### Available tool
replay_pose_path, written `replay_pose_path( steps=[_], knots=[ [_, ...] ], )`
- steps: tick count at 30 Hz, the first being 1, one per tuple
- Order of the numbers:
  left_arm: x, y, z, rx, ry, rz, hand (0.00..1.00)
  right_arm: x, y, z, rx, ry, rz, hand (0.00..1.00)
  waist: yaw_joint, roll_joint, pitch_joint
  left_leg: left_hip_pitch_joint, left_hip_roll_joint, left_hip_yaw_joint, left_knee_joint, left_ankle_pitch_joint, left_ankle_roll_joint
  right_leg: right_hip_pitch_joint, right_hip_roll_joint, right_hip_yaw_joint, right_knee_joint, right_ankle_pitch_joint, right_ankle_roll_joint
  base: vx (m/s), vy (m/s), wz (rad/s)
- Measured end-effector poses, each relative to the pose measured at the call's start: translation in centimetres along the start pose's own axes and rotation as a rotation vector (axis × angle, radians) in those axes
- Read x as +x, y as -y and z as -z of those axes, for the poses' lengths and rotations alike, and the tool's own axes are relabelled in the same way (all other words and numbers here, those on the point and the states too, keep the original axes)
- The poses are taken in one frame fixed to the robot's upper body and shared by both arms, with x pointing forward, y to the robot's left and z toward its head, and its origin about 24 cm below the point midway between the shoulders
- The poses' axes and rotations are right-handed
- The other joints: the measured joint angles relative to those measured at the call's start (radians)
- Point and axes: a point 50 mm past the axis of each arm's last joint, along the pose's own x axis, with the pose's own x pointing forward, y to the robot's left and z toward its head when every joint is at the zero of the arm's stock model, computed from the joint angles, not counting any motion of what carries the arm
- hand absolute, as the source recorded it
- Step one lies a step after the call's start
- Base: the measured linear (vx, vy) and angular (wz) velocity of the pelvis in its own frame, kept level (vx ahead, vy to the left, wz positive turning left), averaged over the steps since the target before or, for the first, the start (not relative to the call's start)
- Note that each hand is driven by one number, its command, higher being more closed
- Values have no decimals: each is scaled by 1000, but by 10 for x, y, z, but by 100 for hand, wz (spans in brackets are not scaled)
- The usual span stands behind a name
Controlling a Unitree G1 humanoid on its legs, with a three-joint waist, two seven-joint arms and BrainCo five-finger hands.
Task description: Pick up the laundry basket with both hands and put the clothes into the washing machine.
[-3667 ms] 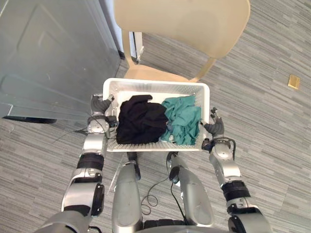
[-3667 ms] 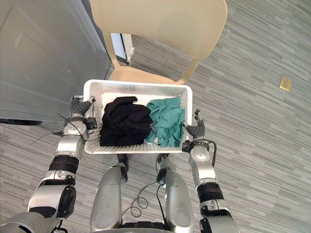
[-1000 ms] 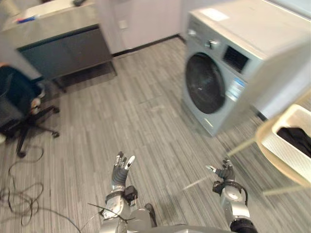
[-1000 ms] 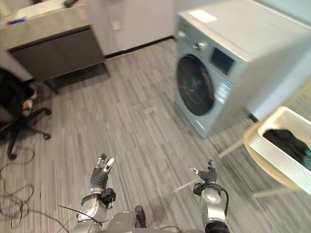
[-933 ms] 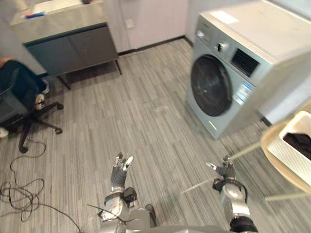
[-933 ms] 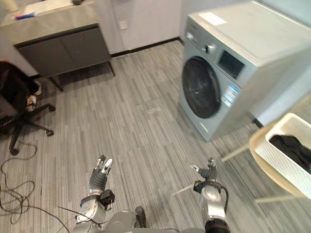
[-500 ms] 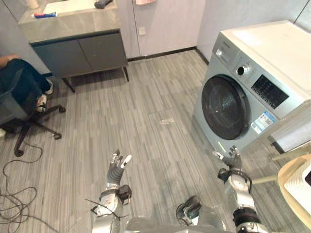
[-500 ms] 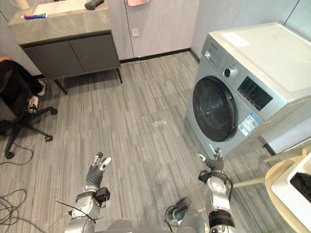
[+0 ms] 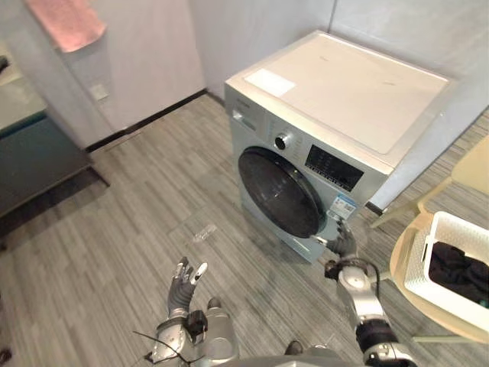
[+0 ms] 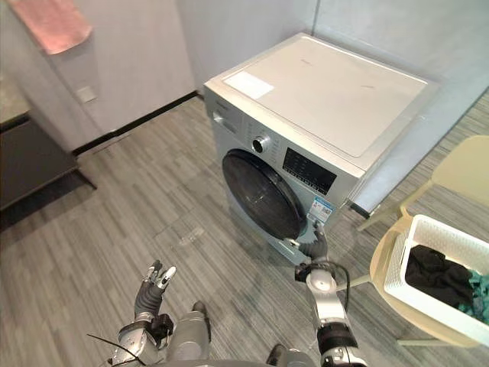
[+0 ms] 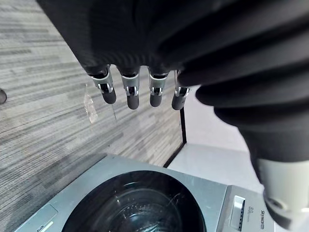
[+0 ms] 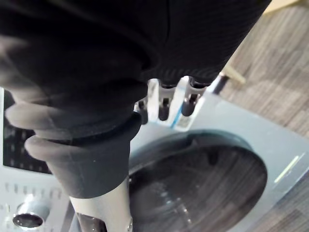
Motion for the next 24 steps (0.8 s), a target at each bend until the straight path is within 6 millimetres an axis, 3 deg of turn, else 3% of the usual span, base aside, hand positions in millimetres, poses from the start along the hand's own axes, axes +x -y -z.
replay_pose_path(
  steps=[2,4,5,8,12,15,19,24],
  knots=[
    [12,4,-16,23,59,33,0,9,-10,-15,26,29,-27,0,15,-55,39,-2,-74,31,-73,25,34,-57,-81,5,48,-21,34,56,268,30],
    [14,6,-19,25,69,39,0,14,-20,-24,31,36,-68,0,15,-54,61,-2,-128,35,-116,40,56,-67,-129,1,46,-17,42,38,255,37],
    [14,6,-19,27,71,38,0,17,-27,-31,41,42,-89,0,17,-41,81,0,-161,38,-136,51,70,-69,-159,-2,46,-11,56,31,198,29],
    [14,6,-19,35,70,33,0,25,-31,-45,40,63,-97,0,32,-29,106,0,-191,58,-172,65,87,-99,-195,1,63,-7,70,5,121,4],
    [13,14,-20,20,79,70,0,54,0,-98,24,154,50,0,40,-24,167,-4,-224,72,-222,93,92,-144,-240,-4,116,-17,93,-29,35,7],
    [13,17,-20,5,76,81,0,64,19,-128,51,211,155,0,40,-25,184,-5,-224,85,-237,102,92,-158,-250,-3,129,-17,92,-5,-15,1],
    [12,22,-18,-10,72,93,0,61,21,-129,67,205,203,0,34,-26,187,-11,-225,81,-239,102,92,-162,-256,-20,140,-22,92,39,-63,6],
    [11,29,-15,-48,52,98,0,28,0,-113,161,227,222,0,9,-51,208,-30,-226,66,-222,98,93,-170,-275,-53,188,-47,90,63,-94,17]
  ],
)
